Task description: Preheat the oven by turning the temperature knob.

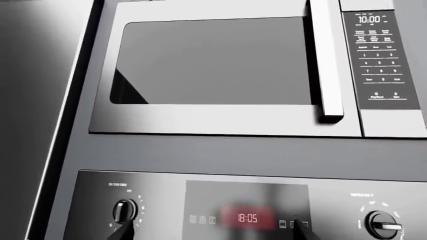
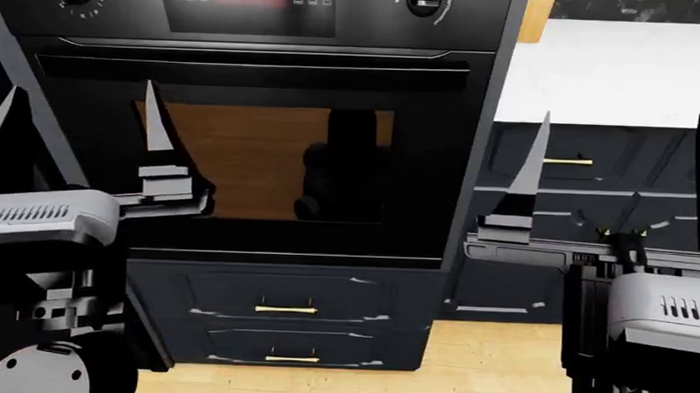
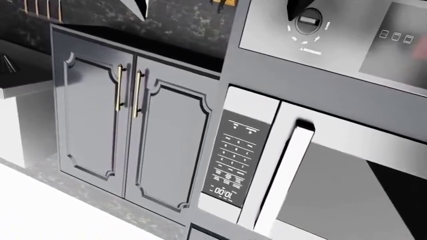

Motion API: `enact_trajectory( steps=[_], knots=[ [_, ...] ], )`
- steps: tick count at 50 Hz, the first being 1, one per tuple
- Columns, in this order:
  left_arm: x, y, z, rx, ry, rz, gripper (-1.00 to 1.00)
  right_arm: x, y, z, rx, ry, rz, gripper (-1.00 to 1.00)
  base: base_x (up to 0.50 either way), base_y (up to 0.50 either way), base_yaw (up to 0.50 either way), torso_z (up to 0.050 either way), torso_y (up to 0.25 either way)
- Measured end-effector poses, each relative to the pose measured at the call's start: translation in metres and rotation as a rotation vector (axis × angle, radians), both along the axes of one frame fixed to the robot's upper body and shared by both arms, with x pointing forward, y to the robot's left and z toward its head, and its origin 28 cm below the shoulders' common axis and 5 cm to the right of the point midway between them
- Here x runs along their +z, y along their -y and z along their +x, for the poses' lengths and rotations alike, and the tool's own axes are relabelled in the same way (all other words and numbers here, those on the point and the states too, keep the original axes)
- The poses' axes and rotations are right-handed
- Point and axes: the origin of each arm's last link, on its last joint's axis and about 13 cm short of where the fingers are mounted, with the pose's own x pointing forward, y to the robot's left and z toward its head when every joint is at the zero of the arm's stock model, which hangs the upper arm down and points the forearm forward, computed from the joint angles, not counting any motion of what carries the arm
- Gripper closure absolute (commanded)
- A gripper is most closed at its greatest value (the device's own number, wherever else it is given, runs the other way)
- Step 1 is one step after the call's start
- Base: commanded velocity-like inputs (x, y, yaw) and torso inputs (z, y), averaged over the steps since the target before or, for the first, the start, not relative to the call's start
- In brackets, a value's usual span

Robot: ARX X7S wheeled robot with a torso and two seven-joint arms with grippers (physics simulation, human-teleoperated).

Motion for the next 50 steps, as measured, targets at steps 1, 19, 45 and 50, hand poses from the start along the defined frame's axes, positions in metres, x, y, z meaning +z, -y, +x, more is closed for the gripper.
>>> enact_trajectory(
  steps=[1, 19, 45, 50],
  knots=[
    [0.0001, -0.0001, -0.0003, -0.003, 0.003, 0.000, -1.00, -0.0001, -0.0001, 0.0000, 0.001, 0.000, 0.000, -1.00, 0.00, 0.00, 0.00, 0.050, 0.000],
    [0.0009, -0.0009, -0.0032, -0.029, 0.032, 0.001, -1.00, -0.0009, -0.0007, -0.0002, 0.007, -0.001, -0.004, -1.00, 0.00, 0.00, 0.00, 0.050, 0.000],
    [0.0019, -0.0018, -0.0026, -0.023, 0.022, 0.000, -1.00, -0.0004, -0.0012, -0.0023, 0.032, 0.004, 0.000, -1.00, 0.01, 0.00, 0.00, 0.039, 0.000],
    [0.0023, -0.0014, -0.0034, -0.025, 0.019, 0.001, -1.00, -0.0006, -0.0013, -0.0041, 0.057, 0.008, 0.006, -1.00, 0.40, 0.00, 0.00, 0.000, 0.000]
  ],
)
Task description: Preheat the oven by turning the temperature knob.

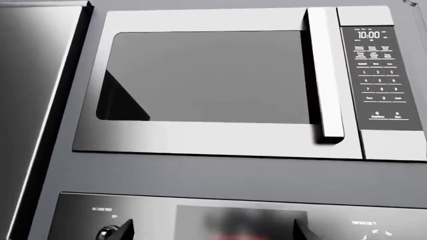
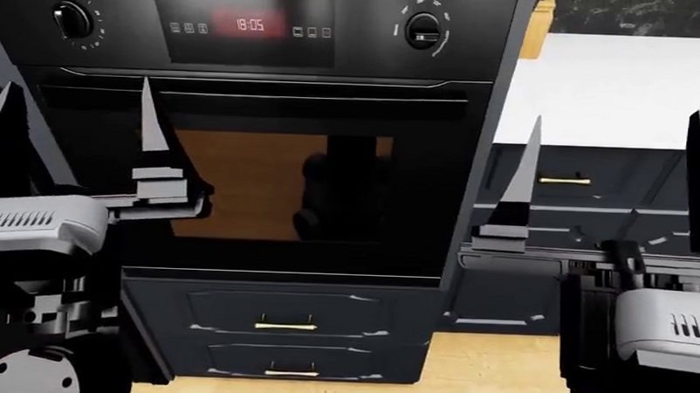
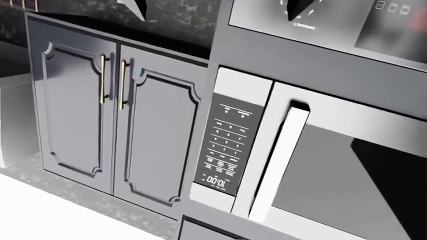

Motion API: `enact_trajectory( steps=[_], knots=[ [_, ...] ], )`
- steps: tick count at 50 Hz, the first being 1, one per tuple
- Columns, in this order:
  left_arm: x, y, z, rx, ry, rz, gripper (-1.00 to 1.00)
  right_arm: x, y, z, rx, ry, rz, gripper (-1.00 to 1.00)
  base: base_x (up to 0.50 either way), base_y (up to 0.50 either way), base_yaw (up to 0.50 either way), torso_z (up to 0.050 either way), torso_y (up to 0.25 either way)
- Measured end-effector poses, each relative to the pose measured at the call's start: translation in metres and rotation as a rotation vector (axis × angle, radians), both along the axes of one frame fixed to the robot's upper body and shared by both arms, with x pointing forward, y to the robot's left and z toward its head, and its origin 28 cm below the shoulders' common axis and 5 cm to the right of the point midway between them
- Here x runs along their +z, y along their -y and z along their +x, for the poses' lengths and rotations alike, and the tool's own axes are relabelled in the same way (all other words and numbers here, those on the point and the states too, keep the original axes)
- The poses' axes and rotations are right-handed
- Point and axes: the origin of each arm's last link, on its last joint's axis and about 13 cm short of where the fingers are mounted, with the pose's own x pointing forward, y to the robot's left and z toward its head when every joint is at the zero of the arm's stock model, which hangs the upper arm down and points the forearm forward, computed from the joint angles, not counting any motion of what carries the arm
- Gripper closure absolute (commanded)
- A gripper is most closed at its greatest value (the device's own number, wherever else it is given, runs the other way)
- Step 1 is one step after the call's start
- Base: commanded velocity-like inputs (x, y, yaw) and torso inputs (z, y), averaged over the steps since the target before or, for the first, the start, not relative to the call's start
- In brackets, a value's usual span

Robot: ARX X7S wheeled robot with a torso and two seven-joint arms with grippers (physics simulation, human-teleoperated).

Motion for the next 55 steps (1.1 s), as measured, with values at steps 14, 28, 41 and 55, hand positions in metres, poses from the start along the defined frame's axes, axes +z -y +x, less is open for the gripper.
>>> enact_trajectory(
  steps=[14, 28, 41, 55],
  knots=[
    [0.002, 0.000, -0.001, -0.003, 0.001, -0.001, -1.00, 0.000, 0.000, -0.001, 0.016, -0.002, 0.001, -1.00, 0.37, 0.00, 0.00, 0.000, 0.000],
    [0.005, 0.000, -0.003, 0.001, 0.001, -0.007, -1.00, 0.000, 0.000, 0.001, -0.012, -0.011, -0.035, -1.00, 0.00, 0.00, 0.00, 0.000, 0.000],
    [0.011, -0.004, -0.007, 0.005, 0.000, -0.018, -1.00, 0.012, 0.000, 0.018, -0.094, -0.098, -0.246, -1.00, 0.00, 0.00, 0.00, 0.000, 0.000],
    [0.015, -0.005, -0.010, 0.008, 0.004, -0.024, -1.00, 0.021, 0.000, 0.030, -0.265, -0.213, -0.531, -1.00, 0.00, 0.00, 0.00, 0.000, 0.000]
  ],
)
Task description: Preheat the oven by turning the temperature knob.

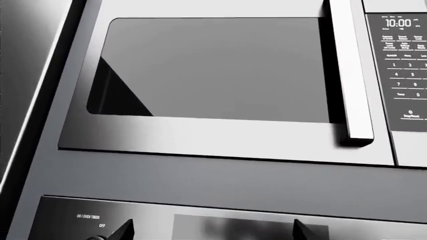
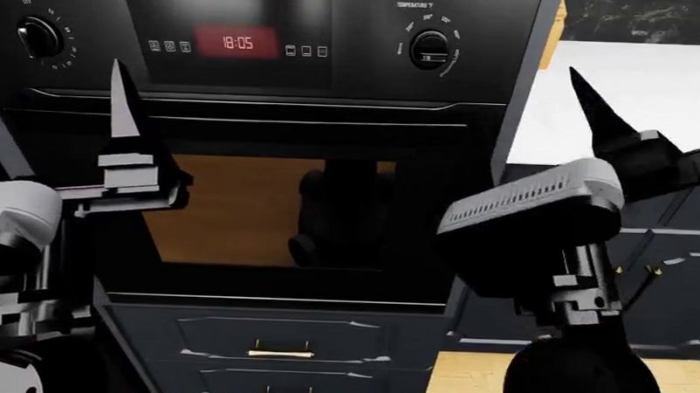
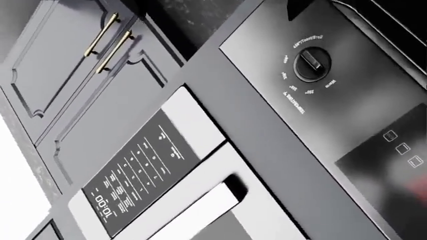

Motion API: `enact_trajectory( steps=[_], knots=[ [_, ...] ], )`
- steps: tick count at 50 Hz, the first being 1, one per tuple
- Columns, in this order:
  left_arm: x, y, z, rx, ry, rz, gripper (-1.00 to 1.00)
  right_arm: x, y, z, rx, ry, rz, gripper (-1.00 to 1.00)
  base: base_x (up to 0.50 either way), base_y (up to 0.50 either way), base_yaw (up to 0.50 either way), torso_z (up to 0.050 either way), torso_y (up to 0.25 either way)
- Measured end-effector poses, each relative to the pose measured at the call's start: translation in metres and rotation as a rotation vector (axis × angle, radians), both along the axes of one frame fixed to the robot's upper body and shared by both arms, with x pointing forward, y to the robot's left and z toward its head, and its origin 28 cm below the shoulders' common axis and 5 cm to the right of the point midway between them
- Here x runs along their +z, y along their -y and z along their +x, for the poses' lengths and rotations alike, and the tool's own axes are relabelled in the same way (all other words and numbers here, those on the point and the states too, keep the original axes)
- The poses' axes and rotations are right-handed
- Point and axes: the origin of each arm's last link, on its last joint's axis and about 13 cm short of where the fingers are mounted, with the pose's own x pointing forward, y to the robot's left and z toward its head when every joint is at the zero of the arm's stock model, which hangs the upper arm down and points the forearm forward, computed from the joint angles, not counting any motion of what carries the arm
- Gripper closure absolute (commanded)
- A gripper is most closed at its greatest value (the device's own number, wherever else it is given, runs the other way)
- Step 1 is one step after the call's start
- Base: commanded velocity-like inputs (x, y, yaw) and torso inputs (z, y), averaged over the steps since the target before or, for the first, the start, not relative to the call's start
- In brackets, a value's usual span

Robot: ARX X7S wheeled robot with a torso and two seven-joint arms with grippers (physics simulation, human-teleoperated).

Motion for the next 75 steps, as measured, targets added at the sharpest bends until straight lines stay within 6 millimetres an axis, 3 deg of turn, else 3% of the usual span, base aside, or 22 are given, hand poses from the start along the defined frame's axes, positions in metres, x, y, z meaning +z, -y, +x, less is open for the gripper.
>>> enact_trajectory(
  steps=[21, 37, 75],
  knots=[
    [-0.001, 0.001, 0.000, 0.001, -0.004, 0.004, -1.00, 0.009, -0.003, 0.005, -0.087, -0.058, -0.286, -1.00, 0.00, 0.00, 0.00, 0.000, 0.000],
    [-0.001, 0.001, 0.000, 0.001, -0.009, 0.007, -1.00, 0.016, -0.002, 0.028, -0.080, -0.133, -0.404, -1.00, 0.00, 0.00, 0.00, 0.000, 0.000],
    [-0.003, 0.002, 0.002, -0.003, -0.015, 0.012, -1.00, 0.036, 0.006, 0.071, -0.091, -0.255, -0.527, -1.00, 0.00, 0.00, 0.00, 0.000, 0.000]
  ],
)
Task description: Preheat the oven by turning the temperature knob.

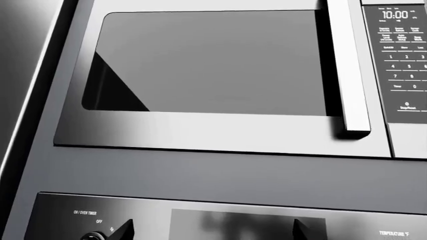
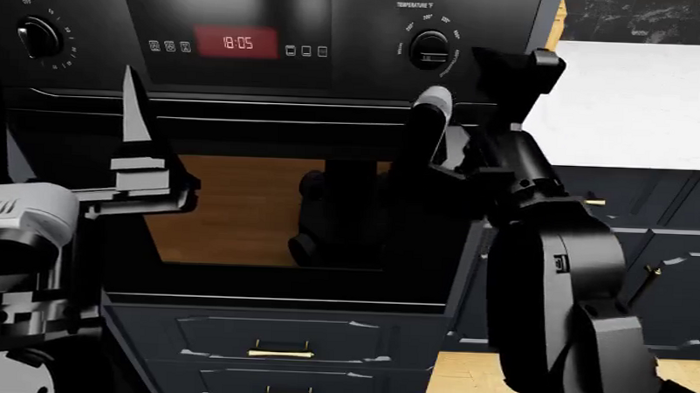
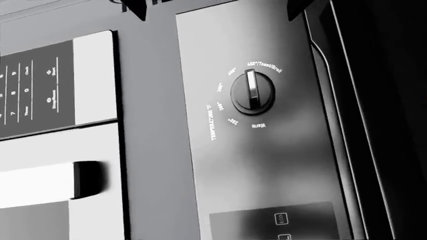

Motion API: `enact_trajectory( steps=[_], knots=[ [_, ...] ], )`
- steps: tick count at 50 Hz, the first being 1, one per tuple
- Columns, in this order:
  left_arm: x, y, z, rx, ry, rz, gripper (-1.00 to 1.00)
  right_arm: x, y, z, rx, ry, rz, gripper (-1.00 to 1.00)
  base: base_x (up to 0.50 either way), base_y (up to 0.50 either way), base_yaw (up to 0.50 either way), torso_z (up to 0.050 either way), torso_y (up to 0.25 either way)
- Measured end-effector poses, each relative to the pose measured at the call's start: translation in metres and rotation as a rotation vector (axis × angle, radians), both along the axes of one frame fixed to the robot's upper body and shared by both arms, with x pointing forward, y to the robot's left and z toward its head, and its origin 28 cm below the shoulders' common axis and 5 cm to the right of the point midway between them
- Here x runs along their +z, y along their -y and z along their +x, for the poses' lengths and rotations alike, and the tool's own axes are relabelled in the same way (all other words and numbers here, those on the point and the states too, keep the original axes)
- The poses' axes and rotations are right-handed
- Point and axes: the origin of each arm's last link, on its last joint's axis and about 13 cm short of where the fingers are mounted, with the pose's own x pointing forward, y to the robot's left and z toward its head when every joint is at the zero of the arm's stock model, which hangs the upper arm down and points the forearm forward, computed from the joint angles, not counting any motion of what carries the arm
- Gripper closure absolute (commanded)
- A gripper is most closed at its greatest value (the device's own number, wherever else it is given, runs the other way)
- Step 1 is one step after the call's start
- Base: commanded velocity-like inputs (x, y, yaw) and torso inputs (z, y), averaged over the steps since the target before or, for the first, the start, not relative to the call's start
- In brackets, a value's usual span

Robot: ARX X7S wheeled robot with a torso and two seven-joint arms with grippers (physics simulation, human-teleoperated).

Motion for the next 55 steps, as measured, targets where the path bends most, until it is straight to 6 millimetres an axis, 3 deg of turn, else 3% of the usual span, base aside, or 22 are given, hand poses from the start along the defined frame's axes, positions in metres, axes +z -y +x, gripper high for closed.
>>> enact_trajectory(
  steps=[24, 55],
  knots=[
    [0.004, -0.004, -0.001, -0.001, 0.007, -0.017, -1.00, 0.019, -0.005, 0.018, -0.031, 0.008, -0.041, -1.00, 0.00, 0.00, 0.00, 0.000, 0.000],
    [0.005, -0.005, -0.002, -0.002, 0.008, -0.023, -1.00, 0.023, -0.011, 0.037, -0.054, -0.013, -0.066, -1.00, 0.00, 0.00, 0.00, 0.000, 0.000]
  ],
)
